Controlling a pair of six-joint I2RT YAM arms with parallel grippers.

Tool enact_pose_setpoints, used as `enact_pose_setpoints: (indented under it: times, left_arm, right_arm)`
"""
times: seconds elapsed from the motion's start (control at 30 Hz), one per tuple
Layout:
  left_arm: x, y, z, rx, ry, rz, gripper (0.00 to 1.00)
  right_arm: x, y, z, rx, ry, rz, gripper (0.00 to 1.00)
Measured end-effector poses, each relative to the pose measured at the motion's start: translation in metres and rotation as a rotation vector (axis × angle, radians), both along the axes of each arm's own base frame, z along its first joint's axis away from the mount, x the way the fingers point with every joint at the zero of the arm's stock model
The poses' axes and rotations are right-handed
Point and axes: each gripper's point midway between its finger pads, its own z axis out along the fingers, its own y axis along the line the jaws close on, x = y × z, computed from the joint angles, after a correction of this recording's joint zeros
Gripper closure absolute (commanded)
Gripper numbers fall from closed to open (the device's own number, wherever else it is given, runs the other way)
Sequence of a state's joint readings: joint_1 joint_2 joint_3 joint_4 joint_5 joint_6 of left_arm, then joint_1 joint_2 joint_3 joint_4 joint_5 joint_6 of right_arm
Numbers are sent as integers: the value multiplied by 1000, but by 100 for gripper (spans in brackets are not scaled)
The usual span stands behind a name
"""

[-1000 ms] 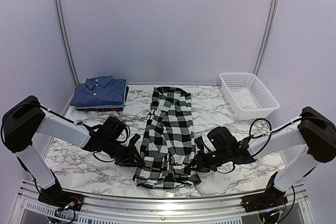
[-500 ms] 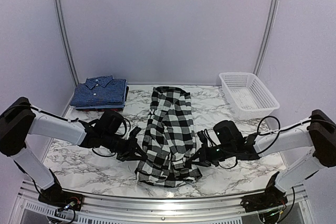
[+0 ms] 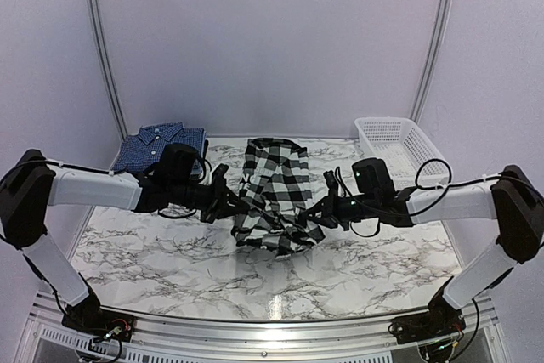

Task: Fold and stack the long sleeve shirts
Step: Fold the rectangle-folded shirt at the center of the board.

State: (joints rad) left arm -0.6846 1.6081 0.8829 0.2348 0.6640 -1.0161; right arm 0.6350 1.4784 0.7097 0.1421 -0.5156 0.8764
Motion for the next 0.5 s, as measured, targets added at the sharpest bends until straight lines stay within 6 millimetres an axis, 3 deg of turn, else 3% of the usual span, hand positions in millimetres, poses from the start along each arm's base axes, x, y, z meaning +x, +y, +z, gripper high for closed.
enact_pose_setpoints:
  times: [0.2,0.33,0.5]
  left_arm:
    - [53,-5,-3,-52,41,118,100]
    - [88,-7,-22,-61,75,195,100]
    - [108,-1,-55,-41,129,274,100]
  right_arm:
    - [48,0,-10,22,2,-55,100]
    - [81,-2,-23,34,14,-100,100]
    - [104,-4,-45,36,45,-137,100]
